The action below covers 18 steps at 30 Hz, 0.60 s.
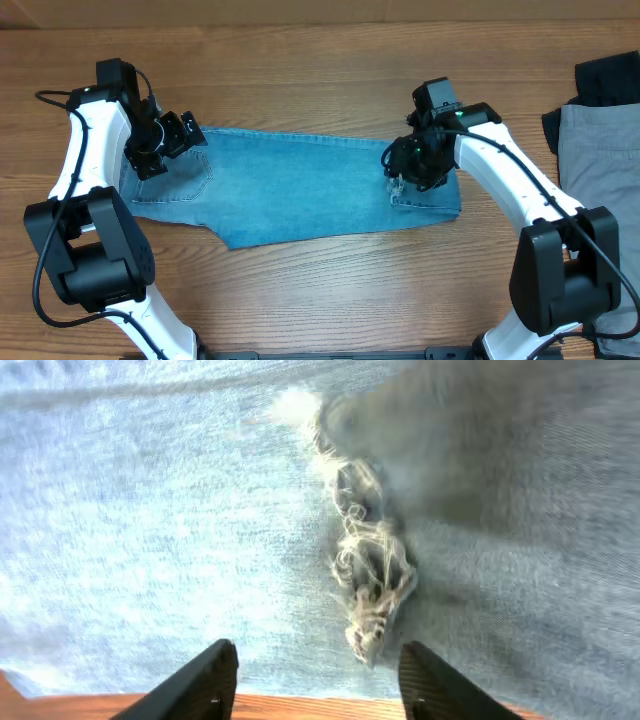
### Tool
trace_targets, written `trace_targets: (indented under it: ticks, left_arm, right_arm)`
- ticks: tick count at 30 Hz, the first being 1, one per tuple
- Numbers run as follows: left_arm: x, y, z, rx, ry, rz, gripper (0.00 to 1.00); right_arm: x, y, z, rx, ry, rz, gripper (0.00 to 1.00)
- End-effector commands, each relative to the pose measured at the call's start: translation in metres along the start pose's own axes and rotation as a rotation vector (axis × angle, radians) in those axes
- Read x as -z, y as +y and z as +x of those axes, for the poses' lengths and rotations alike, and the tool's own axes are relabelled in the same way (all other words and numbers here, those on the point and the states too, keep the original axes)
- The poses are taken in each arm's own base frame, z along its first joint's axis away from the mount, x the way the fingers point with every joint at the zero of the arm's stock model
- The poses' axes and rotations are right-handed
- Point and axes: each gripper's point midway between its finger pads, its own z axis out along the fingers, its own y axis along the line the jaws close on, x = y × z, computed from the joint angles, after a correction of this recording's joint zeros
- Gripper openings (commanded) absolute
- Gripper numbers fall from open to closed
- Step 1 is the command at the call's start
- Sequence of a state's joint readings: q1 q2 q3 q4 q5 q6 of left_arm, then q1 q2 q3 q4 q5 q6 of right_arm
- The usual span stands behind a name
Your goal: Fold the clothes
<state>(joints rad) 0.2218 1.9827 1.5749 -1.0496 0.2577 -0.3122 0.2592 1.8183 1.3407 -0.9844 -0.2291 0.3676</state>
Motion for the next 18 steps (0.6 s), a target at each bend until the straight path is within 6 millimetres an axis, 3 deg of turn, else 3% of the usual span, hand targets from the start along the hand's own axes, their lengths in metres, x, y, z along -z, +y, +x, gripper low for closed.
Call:
trace_targets:
  ticks: [1,5,6,8,12,16,18]
  left_arm:
    - [-0.006,0.001,0.004,-0.001,0.015,-0.011,1.0]
    - [-0.006,0.001,0.004,-0.001,0.016,-0.012,1.0]
    - [-0.006,0.002,0.003,-0.001,0.014,-0.018,1.0]
    - [-0.006,0.004,0.003,-0.001,0.011,-0.027,1.0]
    - [-0.006,0.004,0.003,0.0,0.01,-0.032,1.0]
    - [-0.006,0.004,0.003,0.0,0.01,-0.032,1.0]
    - [-0.006,0.004,0.003,0.0,0.01,-0.033,1.0]
  right_arm:
    - [0.009,0.0,-0.006,-0.005,-0.027,-0.006,0.55]
    - [0.042,-0.018,-0.028,-0.043,-0.084,0.022,0.49]
    - [0.058,-0.033,-0.038,-0.074,-0.11,0.055,0.49]
    - [0.066,-0.049,-0.047,-0.068,-0.129,0.055,0.43]
    - [0.061,-0.068,-0.049,-0.019,-0.101,0.0,0.2]
    - [0.045,-0.065,-0.045,0.043,-0.059,-0.208,0.17]
    - [0.039,-0.053,-0.045,0.096,-0.06,-0.386,0.16]
